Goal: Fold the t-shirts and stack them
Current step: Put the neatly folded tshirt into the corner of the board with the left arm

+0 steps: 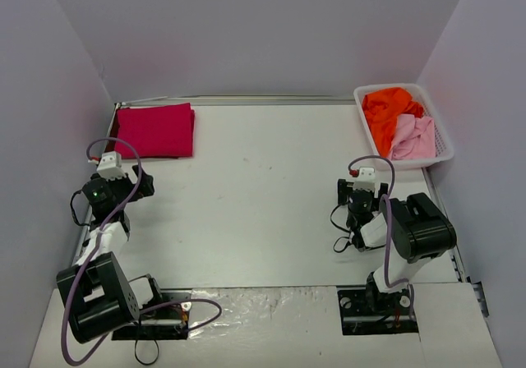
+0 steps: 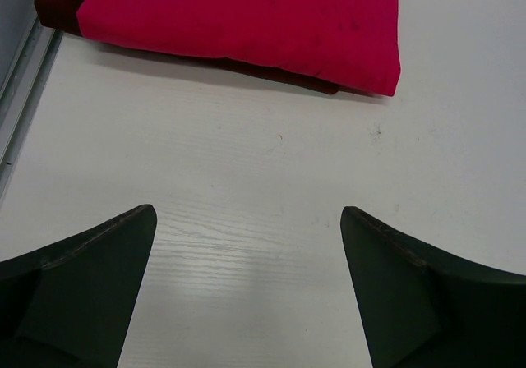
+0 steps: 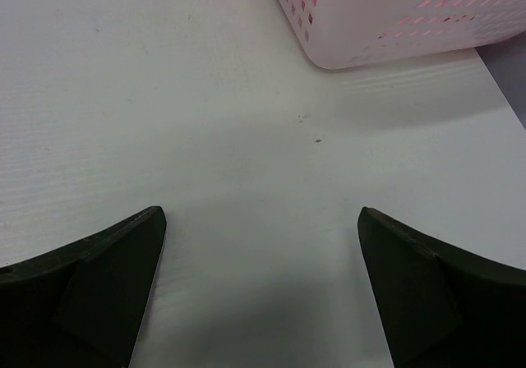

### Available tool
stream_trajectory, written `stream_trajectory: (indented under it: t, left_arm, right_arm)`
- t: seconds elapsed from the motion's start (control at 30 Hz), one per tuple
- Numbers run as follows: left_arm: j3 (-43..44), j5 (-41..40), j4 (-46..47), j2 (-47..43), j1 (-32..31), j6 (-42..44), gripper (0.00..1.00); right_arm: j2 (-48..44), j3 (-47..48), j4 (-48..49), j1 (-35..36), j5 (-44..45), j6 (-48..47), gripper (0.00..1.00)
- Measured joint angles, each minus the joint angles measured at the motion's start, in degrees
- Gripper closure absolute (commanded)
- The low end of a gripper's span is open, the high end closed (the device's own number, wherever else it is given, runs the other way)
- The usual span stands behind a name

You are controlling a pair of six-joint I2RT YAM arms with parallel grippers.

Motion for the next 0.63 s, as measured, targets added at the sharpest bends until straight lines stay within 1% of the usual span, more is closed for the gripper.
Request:
stream_trajectory:
  t: [0.23, 0.47, 0.5, 0.57, 0.6, 0.63]
  left_arm:
    - [0.0, 2.3, 0.3, 1.4, 0.0, 0.0, 0.06]
    - [0.0, 4.0, 0.4, 1.6, 0.0, 0.0, 0.06]
    - [0.0, 4.2, 0.4, 1.6, 0.0, 0.0, 0.06]
    - [0.0, 4.6, 0.4, 1.5, 0.0, 0.0, 0.06]
    - [0.0, 4.6, 0.4, 1.5, 0.0, 0.0, 0.06]
    - [0.0, 4.7, 0.4, 1.5, 0.0, 0.0, 0.06]
  right_arm:
    - [0.0, 4.0, -2.7, -2.0, 0.2, 1.8, 0.0]
    - [0.0, 4.4, -3.3, -2.3, 0.3, 2.6, 0.0]
    - [0.0, 4.4, -3.3, -2.3, 0.3, 2.7, 0.04]
    - [0.0, 4.4, -3.4, -2.3, 0.3, 2.8, 0.14]
    - [0.0, 4.4, -3.4, -2.3, 0.3, 2.8, 0.14]
    - [0.0, 4.4, -3.4, -2.3, 0.3, 2.8, 0.04]
